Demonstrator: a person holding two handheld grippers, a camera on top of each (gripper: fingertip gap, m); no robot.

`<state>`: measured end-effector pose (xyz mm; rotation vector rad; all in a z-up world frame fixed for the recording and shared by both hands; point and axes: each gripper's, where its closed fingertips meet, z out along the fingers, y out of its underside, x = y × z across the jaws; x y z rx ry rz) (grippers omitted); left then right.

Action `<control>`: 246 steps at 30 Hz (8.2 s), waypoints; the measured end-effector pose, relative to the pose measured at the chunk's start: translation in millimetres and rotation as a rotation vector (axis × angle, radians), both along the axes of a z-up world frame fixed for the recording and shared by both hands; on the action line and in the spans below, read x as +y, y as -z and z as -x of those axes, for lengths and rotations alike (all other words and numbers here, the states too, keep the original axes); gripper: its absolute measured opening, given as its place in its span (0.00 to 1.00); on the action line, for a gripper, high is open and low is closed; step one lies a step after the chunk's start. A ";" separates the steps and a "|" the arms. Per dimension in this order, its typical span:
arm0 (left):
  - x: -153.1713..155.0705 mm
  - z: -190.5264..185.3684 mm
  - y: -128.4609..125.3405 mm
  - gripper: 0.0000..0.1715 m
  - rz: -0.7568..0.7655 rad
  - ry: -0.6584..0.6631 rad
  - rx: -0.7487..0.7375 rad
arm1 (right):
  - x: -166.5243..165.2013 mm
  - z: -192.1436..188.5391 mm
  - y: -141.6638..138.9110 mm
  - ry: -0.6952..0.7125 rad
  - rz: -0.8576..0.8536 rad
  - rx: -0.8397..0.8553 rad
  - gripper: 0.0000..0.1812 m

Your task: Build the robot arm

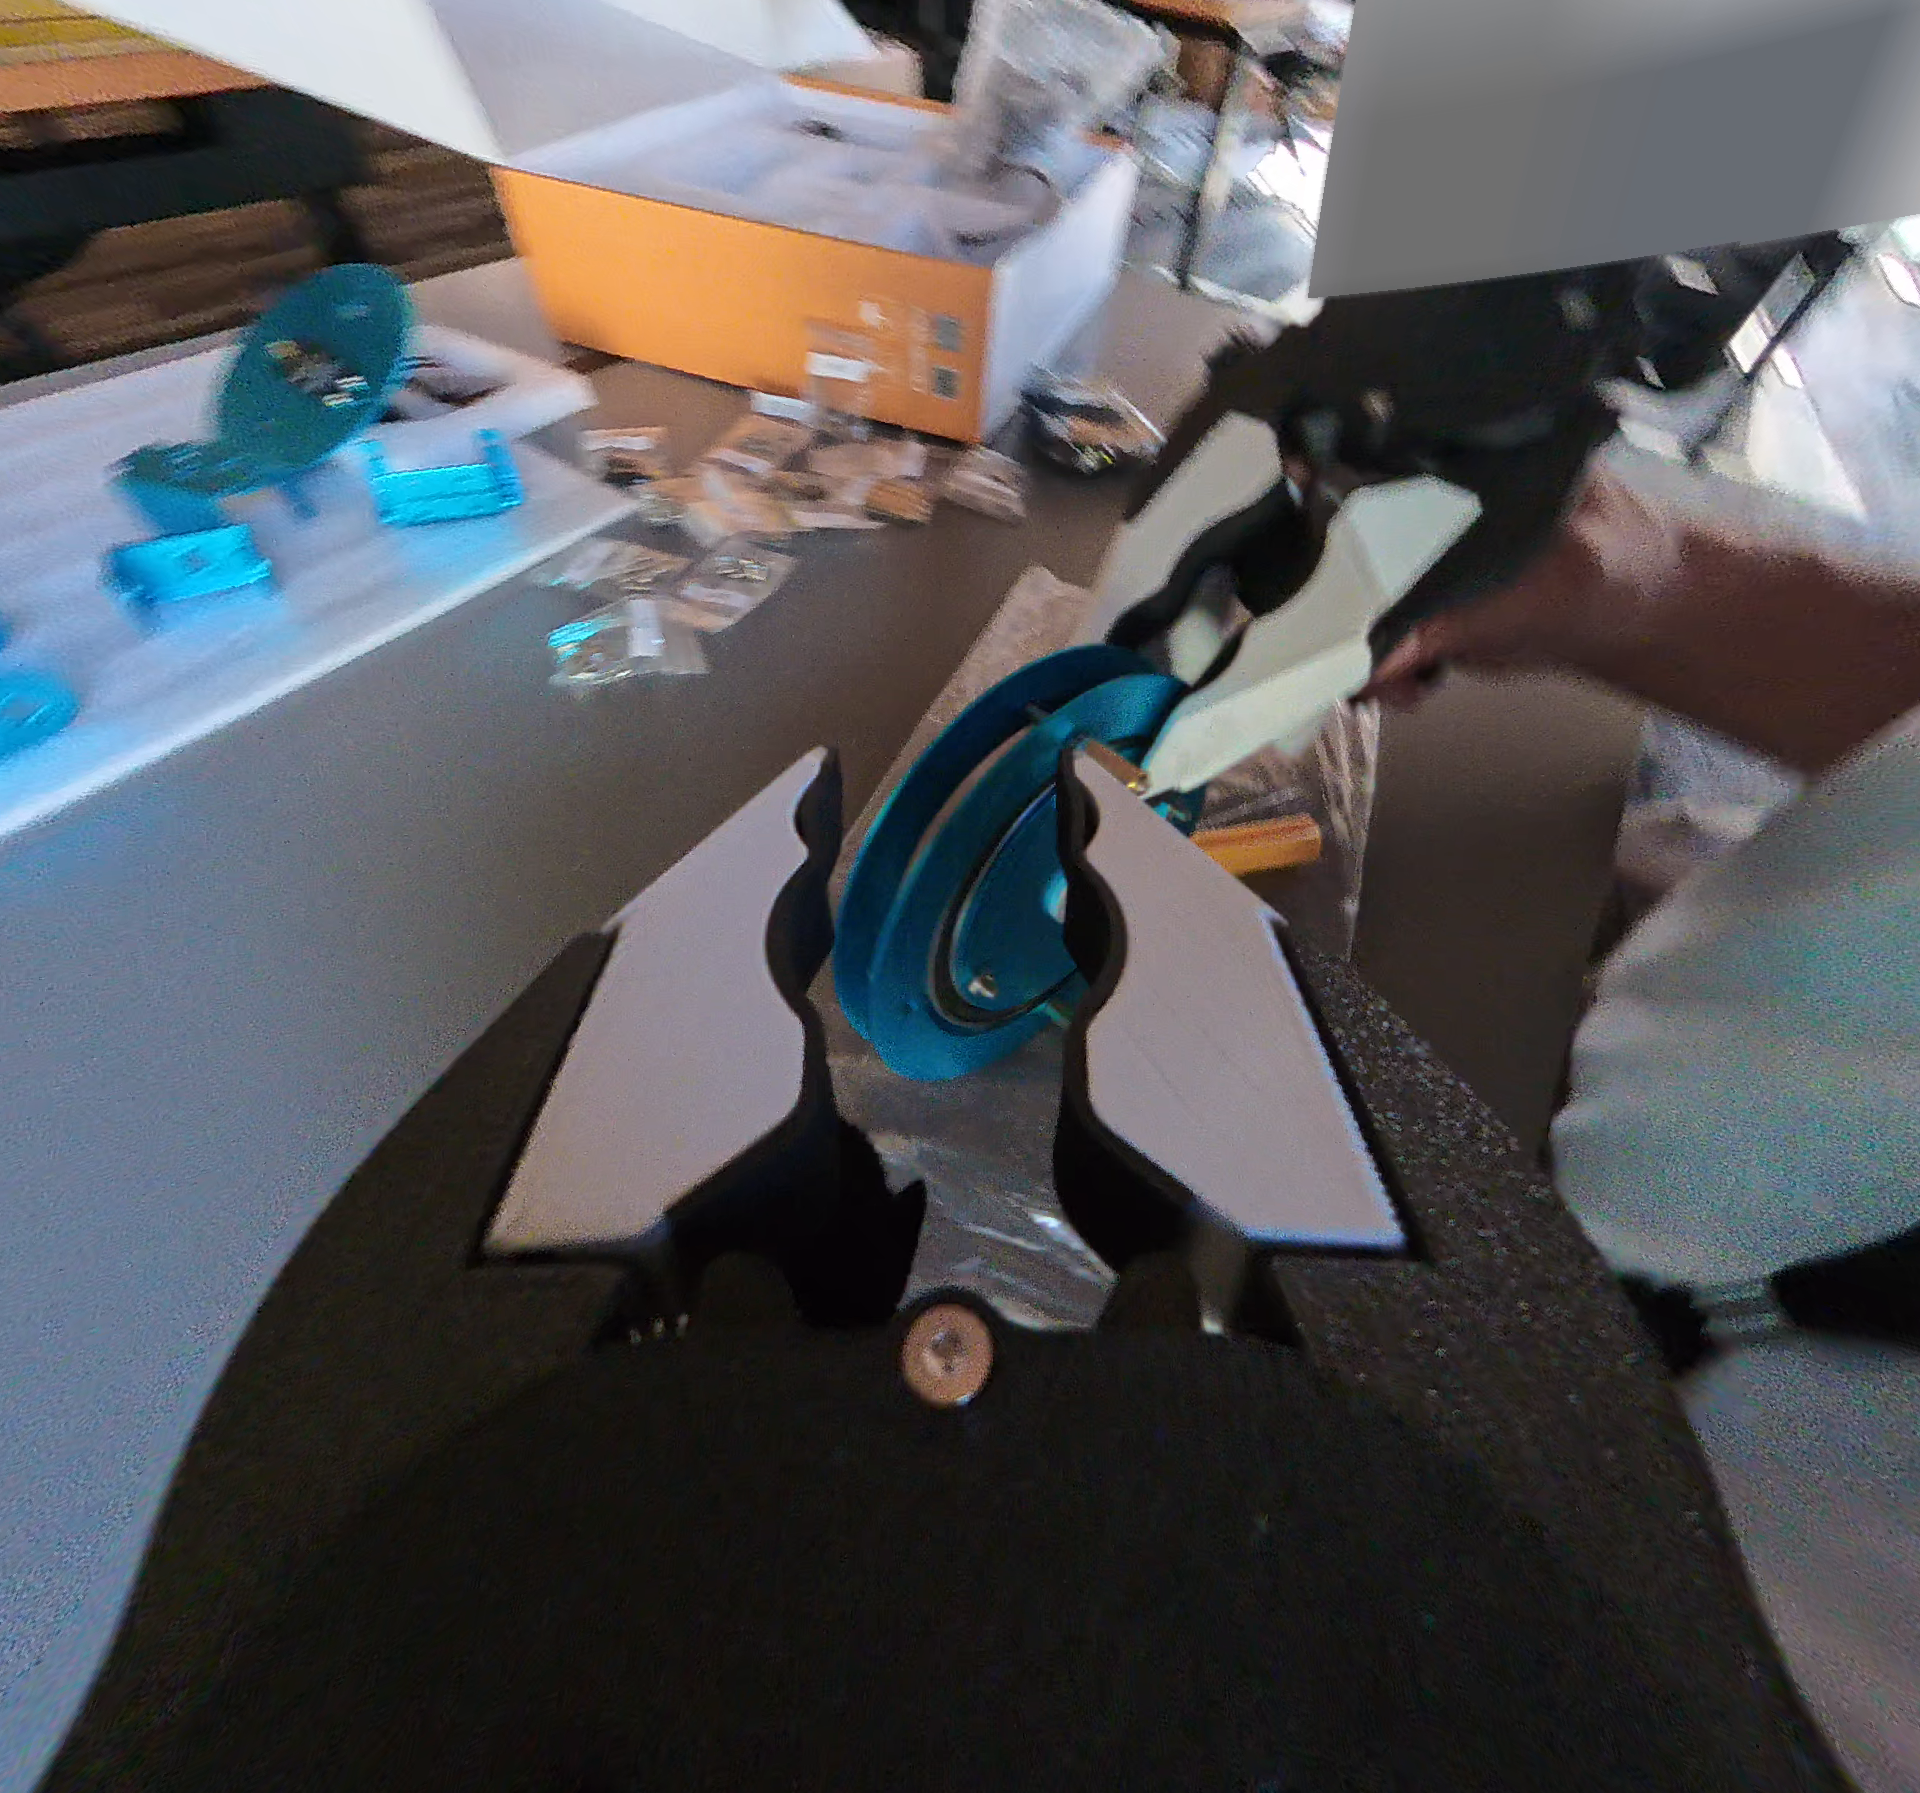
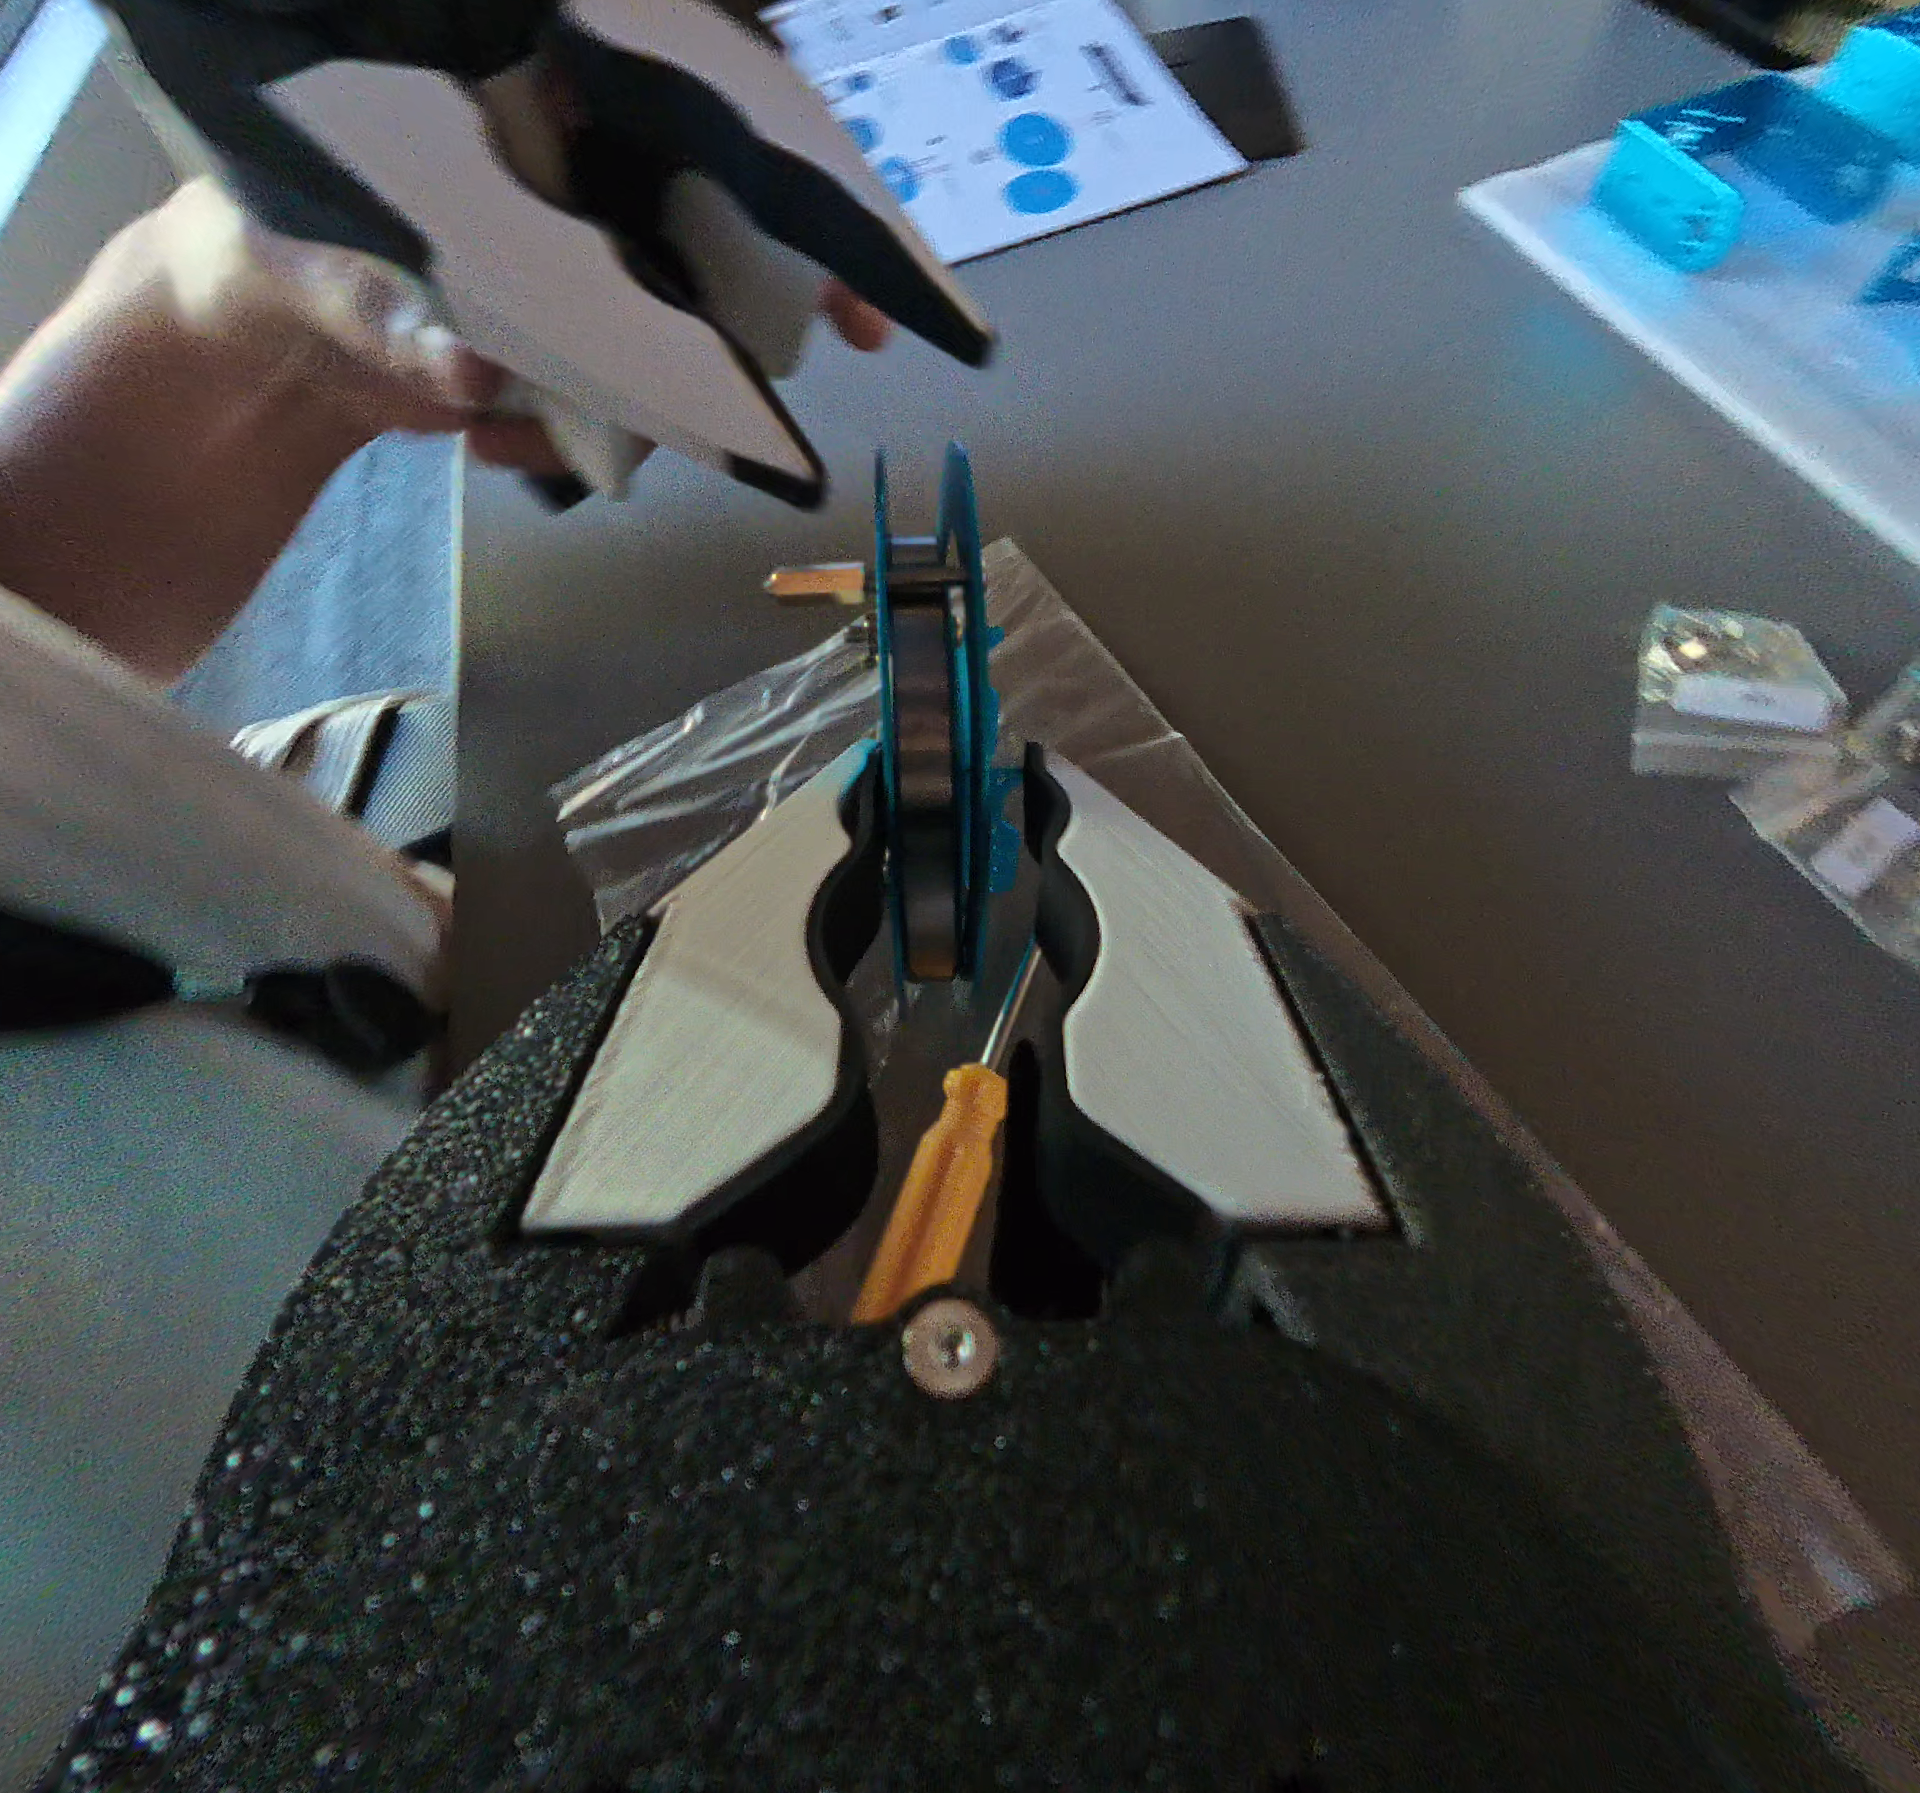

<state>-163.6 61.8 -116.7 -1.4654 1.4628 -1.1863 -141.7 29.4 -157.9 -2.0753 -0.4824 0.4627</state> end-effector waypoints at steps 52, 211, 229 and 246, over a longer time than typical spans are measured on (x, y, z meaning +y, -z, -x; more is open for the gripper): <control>-33.1 7.0 13.2 0.03 -0.338 0.310 0.333 | -4.0 15.6 -33.0 -0.361 -0.183 0.107 0.10; -14.1 13.6 20.4 0.02 -1.052 0.227 0.269 | -55.5 -17.8 -3.7 -0.386 0.479 0.413 0.06; -17.6 18.9 21.7 0.02 -0.942 0.235 0.345 | -14.1 -13.7 74.4 -0.229 0.114 -0.412 0.14; -31.1 23.2 20.2 0.02 -0.268 0.352 0.423 | -6.0 7.9 -33.3 -0.268 -0.548 -1.037 0.02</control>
